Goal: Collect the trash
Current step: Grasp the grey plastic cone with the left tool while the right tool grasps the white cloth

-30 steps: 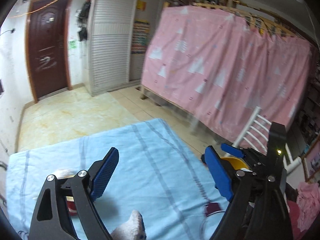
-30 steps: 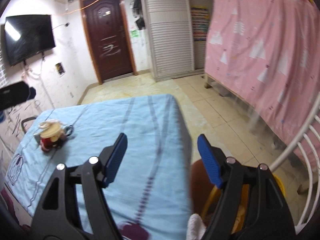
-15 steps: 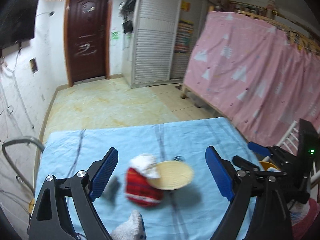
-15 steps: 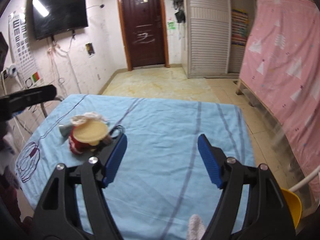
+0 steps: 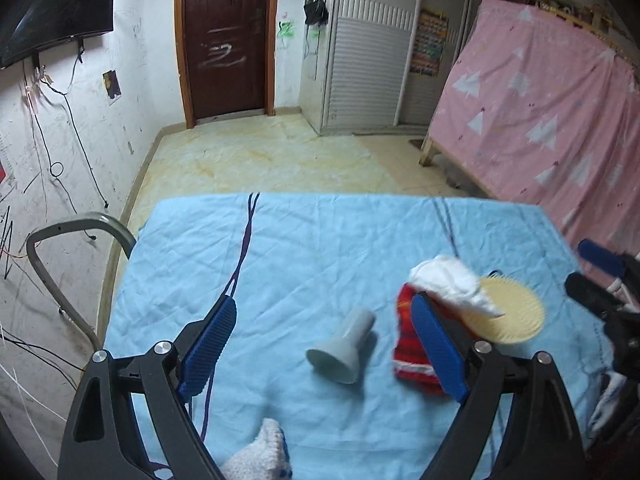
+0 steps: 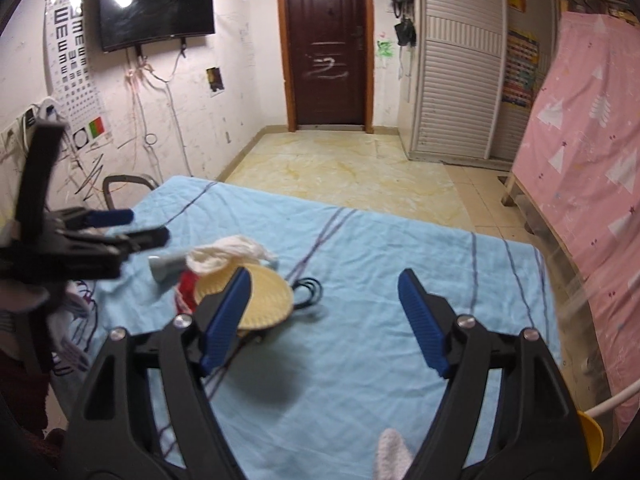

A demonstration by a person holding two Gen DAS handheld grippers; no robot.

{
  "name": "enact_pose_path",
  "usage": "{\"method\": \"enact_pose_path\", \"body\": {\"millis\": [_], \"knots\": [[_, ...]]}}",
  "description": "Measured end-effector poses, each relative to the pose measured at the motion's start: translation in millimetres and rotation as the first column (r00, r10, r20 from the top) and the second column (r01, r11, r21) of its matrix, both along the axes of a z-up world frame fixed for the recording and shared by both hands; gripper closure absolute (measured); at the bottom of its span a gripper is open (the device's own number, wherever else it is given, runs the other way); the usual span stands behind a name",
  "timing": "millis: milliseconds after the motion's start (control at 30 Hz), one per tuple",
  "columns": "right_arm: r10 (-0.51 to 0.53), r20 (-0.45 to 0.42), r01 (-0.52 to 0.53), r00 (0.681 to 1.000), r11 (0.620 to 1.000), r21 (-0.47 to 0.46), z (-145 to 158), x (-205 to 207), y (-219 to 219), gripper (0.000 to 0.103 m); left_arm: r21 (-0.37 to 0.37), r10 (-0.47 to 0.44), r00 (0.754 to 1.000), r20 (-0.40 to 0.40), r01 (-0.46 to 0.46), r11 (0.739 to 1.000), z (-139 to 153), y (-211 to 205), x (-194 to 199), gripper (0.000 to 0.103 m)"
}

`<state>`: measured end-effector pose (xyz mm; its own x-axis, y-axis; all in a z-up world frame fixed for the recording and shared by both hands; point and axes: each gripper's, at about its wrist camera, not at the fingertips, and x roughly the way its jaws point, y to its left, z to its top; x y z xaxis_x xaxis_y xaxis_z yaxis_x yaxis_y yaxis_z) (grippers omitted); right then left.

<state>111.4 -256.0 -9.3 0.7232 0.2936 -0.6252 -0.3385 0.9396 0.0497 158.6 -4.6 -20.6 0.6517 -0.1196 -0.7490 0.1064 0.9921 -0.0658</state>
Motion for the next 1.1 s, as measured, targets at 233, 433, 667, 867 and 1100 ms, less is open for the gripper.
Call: {"method": "enact_pose_path", "body": {"millis": [233,433,667,867,1100], "knots": [[0.074,-0.013,-0.074,0.997,0.997,0.021,7,14,27,0.027,0.025,-0.056,0.998,-0.039,0.057,0.998,-20,-4,3,0.023],[0.140,-0.019,-0.140,0.990,0.990,-0.006,11,26,58,0.027,-0.002,-0.113,0.992,-0.059,0.113,0.994,-31,-7,3,0.040],[0.172,-0.080,-0.176,0.982,0.983,-0.049,-4,47,83,0.027,0.020,-0.097,0.994,-0.056,0.098,0.995,-36,-3,4,0.080],[0.194,-0.117,-0.206,0.974,0.974,-0.100,-14,55,98,0.027,0.009,-0.063,0.998,-0.030,0.064,0.998,-28,12,0,0.080],[0.198,-0.155,-0.225,0.968,0.957,-0.185,-25,59,113,0.042,0.009,-0.007,1.000,-0.001,0.007,1.000,-14,38,-3,0.080]]}}
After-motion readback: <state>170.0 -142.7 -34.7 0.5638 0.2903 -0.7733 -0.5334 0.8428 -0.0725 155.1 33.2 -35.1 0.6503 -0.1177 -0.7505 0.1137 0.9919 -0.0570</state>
